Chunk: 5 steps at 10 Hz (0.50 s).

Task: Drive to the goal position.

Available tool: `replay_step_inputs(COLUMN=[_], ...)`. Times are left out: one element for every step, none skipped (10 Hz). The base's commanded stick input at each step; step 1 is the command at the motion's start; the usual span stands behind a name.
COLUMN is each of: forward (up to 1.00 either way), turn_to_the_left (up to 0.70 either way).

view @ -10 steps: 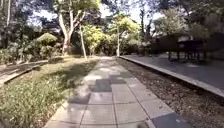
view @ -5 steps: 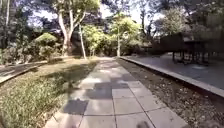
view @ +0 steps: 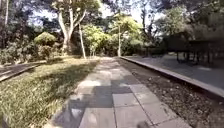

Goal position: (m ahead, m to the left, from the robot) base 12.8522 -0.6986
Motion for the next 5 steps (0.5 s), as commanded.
replay_step_inputs(forward=[0.5,0.5,0.5,0.5,0.5], turn_to_the_left=[0.0,0.0,0.0,0.0,0.0])
